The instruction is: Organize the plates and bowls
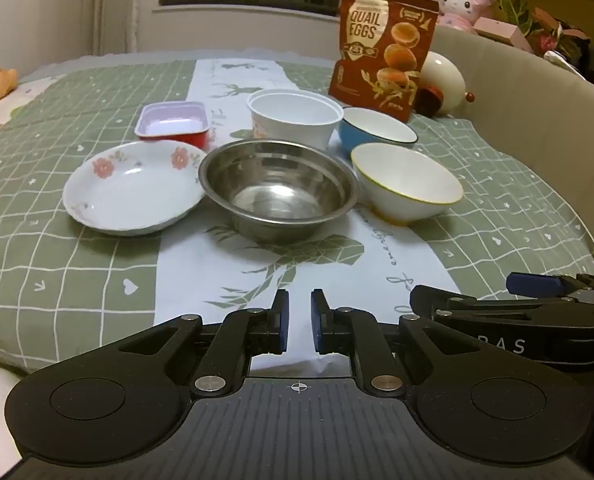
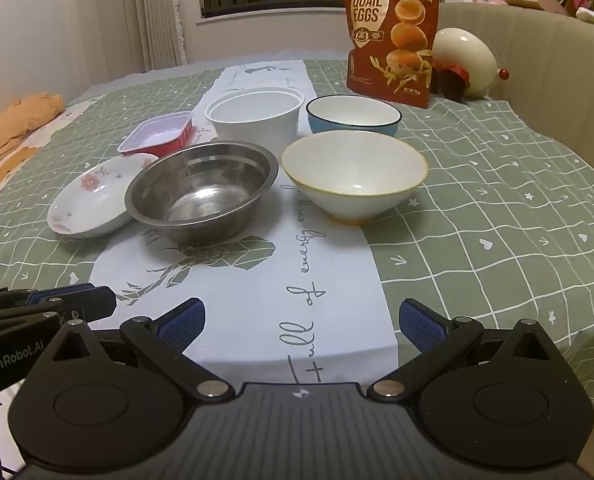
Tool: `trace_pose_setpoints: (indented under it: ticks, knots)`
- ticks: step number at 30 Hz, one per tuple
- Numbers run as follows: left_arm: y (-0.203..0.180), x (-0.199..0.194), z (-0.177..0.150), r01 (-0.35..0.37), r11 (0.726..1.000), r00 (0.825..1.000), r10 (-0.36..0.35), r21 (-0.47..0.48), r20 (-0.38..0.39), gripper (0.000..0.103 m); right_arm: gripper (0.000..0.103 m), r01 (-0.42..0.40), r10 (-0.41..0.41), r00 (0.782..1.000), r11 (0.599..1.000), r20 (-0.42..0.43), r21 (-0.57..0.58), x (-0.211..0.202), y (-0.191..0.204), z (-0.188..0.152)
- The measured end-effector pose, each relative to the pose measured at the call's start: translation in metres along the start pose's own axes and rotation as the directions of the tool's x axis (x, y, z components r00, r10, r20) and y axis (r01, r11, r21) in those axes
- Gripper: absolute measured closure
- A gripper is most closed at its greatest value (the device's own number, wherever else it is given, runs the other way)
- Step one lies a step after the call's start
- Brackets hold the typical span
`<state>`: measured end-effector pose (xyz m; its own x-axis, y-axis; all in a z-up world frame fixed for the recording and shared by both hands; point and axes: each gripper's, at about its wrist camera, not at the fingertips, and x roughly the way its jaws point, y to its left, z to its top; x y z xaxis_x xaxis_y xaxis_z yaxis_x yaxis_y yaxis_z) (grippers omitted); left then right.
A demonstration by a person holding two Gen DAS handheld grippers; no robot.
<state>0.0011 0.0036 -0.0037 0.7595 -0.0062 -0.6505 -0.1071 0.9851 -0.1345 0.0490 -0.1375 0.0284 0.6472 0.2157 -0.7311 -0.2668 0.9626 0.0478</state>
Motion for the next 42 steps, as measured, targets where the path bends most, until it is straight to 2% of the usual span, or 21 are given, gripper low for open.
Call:
trace_pose_setpoints:
  ticks: [42]
  knots:
    - [0.0046, -0.0031, 0.004, 0.023, 0.998, 0.999, -0.024, -0.052, -0.022, 0.089, 0.0, -0.009, 0.01, 1.0, 1.0, -0.015, 0.02, 0.0025, 0.0006, -0.0025]
